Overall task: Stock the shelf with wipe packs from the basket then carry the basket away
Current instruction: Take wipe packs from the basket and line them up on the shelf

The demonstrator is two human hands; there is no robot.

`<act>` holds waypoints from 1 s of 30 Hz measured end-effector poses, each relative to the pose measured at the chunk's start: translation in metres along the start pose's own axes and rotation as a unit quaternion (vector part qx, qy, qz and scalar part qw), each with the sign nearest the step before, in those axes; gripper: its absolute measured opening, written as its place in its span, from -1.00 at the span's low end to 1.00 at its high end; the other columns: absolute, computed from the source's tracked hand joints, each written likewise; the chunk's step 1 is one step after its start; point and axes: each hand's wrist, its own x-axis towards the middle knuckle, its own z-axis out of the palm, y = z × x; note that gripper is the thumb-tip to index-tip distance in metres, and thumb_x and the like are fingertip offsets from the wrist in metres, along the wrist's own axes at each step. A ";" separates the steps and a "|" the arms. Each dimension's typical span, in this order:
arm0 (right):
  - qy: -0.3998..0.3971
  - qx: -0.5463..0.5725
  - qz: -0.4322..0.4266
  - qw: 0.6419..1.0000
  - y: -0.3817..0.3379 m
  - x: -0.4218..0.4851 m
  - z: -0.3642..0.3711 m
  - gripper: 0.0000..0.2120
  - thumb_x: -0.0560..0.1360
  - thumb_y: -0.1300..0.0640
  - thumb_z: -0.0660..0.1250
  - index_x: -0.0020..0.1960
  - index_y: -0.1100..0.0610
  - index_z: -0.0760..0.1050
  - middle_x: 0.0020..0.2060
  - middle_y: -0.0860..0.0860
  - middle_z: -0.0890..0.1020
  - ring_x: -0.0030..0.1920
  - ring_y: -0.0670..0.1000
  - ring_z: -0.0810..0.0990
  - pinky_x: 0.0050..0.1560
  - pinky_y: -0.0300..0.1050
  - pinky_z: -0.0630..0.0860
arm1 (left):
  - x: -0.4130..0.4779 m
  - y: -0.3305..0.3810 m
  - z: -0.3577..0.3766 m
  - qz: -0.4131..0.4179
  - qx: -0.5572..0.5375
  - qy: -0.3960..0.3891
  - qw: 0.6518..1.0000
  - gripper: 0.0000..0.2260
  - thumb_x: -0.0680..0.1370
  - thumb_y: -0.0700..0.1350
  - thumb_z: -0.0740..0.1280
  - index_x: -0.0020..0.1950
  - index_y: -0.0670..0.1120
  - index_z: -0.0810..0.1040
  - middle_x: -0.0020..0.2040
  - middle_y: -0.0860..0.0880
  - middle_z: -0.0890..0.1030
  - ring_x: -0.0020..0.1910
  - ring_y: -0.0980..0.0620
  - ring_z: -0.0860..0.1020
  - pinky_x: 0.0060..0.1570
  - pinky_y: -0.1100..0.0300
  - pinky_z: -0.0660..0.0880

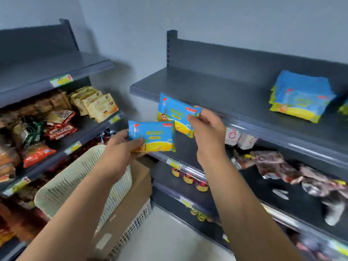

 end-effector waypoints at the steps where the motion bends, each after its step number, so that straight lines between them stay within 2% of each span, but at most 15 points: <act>1: 0.016 0.008 -0.016 1.000 -0.014 0.001 -0.016 -0.78 0.50 0.36 0.44 0.09 0.15 0.67 -0.15 0.01 0.70 -0.19 -0.09 0.62 -0.26 -0.27 0.51 | 0.000 0.003 0.021 0.006 -0.003 -0.023 1.000 -0.78 0.59 -0.38 0.33 0.21 -0.23 0.58 0.16 -0.25 0.70 -0.03 -0.10 0.70 0.07 0.00 0.68; 3: 0.045 0.014 -0.058 0.997 -0.038 0.001 -0.050 -0.75 0.51 0.38 0.43 0.12 0.13 0.66 -0.09 0.05 0.73 -0.12 -0.08 0.67 -0.16 -0.25 0.58 | -0.003 0.008 0.064 0.015 -0.003 -0.065 0.998 -0.78 0.60 -0.38 0.32 0.23 -0.24 0.58 0.11 -0.22 0.71 -0.03 -0.08 0.71 -0.03 0.08 0.69; 6: 0.087 -0.001 -0.122 0.989 -0.072 -0.003 -0.106 -0.73 0.50 0.40 0.43 0.06 0.07 0.66 -0.14 -0.03 0.74 -0.10 -0.10 0.68 -0.07 -0.21 0.60 | -0.011 0.012 0.131 0.027 0.006 -0.121 0.992 -0.77 0.59 -0.38 0.33 0.25 -0.27 0.57 0.06 -0.18 0.72 -0.11 -0.02 0.72 -0.15 0.17 0.66; 9: 0.136 -0.028 -0.177 0.974 -0.106 -0.012 -0.165 -0.74 0.48 0.43 0.42 0.00 0.10 0.66 -0.20 -0.08 0.72 -0.13 -0.10 0.66 -0.05 -0.22 0.60 | -0.026 0.015 0.200 0.045 0.033 -0.195 0.979 -0.80 0.60 -0.38 0.33 0.15 -0.18 0.63 0.05 -0.12 0.75 -0.01 -0.08 0.71 -0.01 0.05 0.67; 11: 0.161 -0.048 -0.205 0.964 -0.129 -0.019 -0.206 -0.77 0.49 0.43 0.40 0.04 0.16 0.66 -0.11 -0.02 0.75 -0.08 -0.09 0.71 -0.03 -0.21 0.62 | -0.040 0.018 0.251 0.061 0.062 -0.239 0.967 -0.80 0.60 -0.36 0.34 0.13 -0.12 0.65 0.05 -0.09 0.75 0.03 -0.09 0.70 0.10 -0.03 0.64; 12: 0.175 -0.048 -0.213 0.960 -0.140 -0.023 -0.228 -0.77 0.50 0.43 0.40 0.05 0.16 0.65 -0.08 -0.01 0.75 -0.07 -0.11 0.72 -0.06 -0.24 0.61 | -0.047 0.020 0.277 0.066 0.068 -0.256 0.962 -0.80 0.61 -0.36 0.34 0.13 -0.11 0.64 0.03 -0.06 0.75 0.03 -0.09 0.70 0.08 -0.02 0.65; 14: 0.210 -0.043 -0.215 0.953 -0.160 -0.028 -0.271 -0.78 0.52 0.39 0.41 0.07 0.14 0.64 -0.11 -0.02 0.75 -0.11 -0.17 0.71 -0.13 -0.30 0.58 | -0.063 0.021 0.328 0.074 0.067 -0.295 0.950 -0.79 0.61 -0.37 0.33 0.18 -0.16 0.63 0.06 -0.07 0.75 0.06 -0.10 0.71 0.06 0.00 0.67; 17: 0.235 -0.050 -0.212 0.947 -0.187 -0.033 -0.338 -0.83 0.53 0.34 0.43 0.07 0.14 0.65 -0.12 -0.01 0.75 -0.11 -0.13 0.72 -0.15 -0.26 0.59 | -0.091 0.016 0.400 0.068 0.061 -0.349 0.933 -0.74 0.62 -0.36 0.34 0.30 -0.25 0.59 0.21 -0.15 0.70 0.20 -0.14 0.68 0.18 -0.09 0.63; 19: 0.242 -0.066 -0.225 0.942 -0.205 -0.036 -0.380 -0.81 0.54 0.35 0.43 0.00 0.07 0.65 -0.16 -0.09 0.75 -0.12 -0.14 0.72 -0.13 -0.25 0.61 | -0.110 0.011 0.443 0.057 0.045 -0.364 0.928 -0.75 0.61 -0.36 0.34 0.29 -0.25 0.60 0.20 -0.14 0.71 0.20 -0.12 0.68 0.19 -0.07 0.63; 22: 0.268 -0.079 -0.227 0.933 -0.229 -0.036 -0.442 -0.83 0.52 0.32 0.45 -0.01 0.07 0.64 -0.23 -0.13 0.71 -0.15 -0.09 0.69 -0.09 -0.05 0.64 | -0.138 0.003 0.500 0.050 0.035 -0.384 0.921 -0.80 0.61 -0.36 0.34 0.19 -0.19 0.64 0.11 -0.09 0.74 0.15 -0.07 0.69 0.05 0.04 0.68; 24: 0.287 -0.081 -0.224 0.928 -0.240 -0.035 -0.479 -0.89 0.50 0.27 0.48 -0.01 0.11 0.63 -0.22 0.06 0.68 -0.14 -0.01 0.66 -0.05 0.18 0.66 | -0.153 -0.004 0.534 0.047 0.029 -0.392 0.918 -0.80 0.61 -0.34 0.36 0.20 -0.19 0.64 0.14 -0.11 0.73 0.16 -0.07 0.69 0.04 0.06 0.67; 25: 0.301 -0.084 -0.226 0.923 -0.245 -0.035 -0.497 -0.88 0.49 0.25 0.49 0.01 0.11 0.63 -0.15 0.16 0.69 -0.10 0.05 0.68 0.01 0.27 0.67 | -0.160 -0.008 0.551 0.047 0.029 -0.394 0.917 -0.80 0.61 -0.34 0.36 0.21 -0.19 0.63 0.16 -0.12 0.72 0.16 -0.08 0.69 0.05 0.05 0.67; 27: 0.328 -0.096 -0.240 0.909 -0.256 -0.038 -0.530 -0.85 0.48 0.24 0.47 0.02 0.05 0.64 -0.08 0.16 0.72 -0.03 0.07 0.72 0.03 0.29 0.66 | -0.173 -0.015 0.583 0.049 0.034 -0.396 0.916 -0.78 0.60 -0.33 0.38 0.24 -0.20 0.61 0.18 -0.12 0.72 0.16 -0.07 0.69 0.09 0.04 0.67; 30: 0.374 -0.106 -0.260 0.884 -0.273 -0.042 -0.574 -0.80 0.50 0.26 0.44 0.03 -0.01 0.65 -0.09 -0.01 0.74 -0.01 -0.01 0.73 0.05 0.18 0.68 | -0.188 -0.027 0.628 0.053 0.049 -0.389 0.919 -0.82 0.58 -0.32 0.42 0.17 -0.18 0.63 0.16 -0.13 0.72 0.15 -0.09 0.70 0.12 -0.01 0.66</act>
